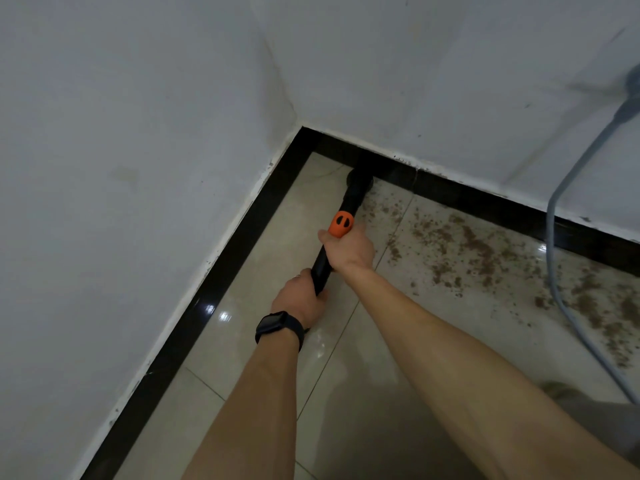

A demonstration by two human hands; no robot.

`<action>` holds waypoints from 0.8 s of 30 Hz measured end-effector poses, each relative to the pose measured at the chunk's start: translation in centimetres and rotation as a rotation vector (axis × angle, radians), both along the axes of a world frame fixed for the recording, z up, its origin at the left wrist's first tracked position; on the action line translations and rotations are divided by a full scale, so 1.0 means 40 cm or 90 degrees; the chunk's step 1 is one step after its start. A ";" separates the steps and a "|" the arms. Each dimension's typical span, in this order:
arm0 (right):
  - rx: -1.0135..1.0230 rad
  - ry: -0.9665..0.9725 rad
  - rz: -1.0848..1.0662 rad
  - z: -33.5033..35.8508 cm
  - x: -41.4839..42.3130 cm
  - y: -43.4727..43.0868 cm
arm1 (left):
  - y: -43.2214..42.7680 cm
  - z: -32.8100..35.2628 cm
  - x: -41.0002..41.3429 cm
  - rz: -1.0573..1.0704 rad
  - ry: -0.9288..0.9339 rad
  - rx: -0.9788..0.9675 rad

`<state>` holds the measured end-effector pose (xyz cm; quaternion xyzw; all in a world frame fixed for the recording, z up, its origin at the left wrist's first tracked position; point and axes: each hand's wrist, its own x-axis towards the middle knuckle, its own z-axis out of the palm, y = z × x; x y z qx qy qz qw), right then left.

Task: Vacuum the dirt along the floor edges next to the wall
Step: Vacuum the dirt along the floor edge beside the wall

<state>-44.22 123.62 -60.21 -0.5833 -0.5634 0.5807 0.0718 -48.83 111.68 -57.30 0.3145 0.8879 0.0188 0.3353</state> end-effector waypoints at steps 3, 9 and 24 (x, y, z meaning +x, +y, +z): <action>0.036 -0.030 0.045 0.015 -0.011 0.004 | 0.001 -0.002 -0.009 0.004 -0.001 -0.001; 0.047 -0.047 0.055 0.016 -0.005 0.005 | 0.011 -0.005 -0.015 0.020 -0.023 -0.014; -0.033 0.060 -0.015 0.013 0.038 -0.018 | -0.017 0.007 -0.003 -0.006 0.027 -0.005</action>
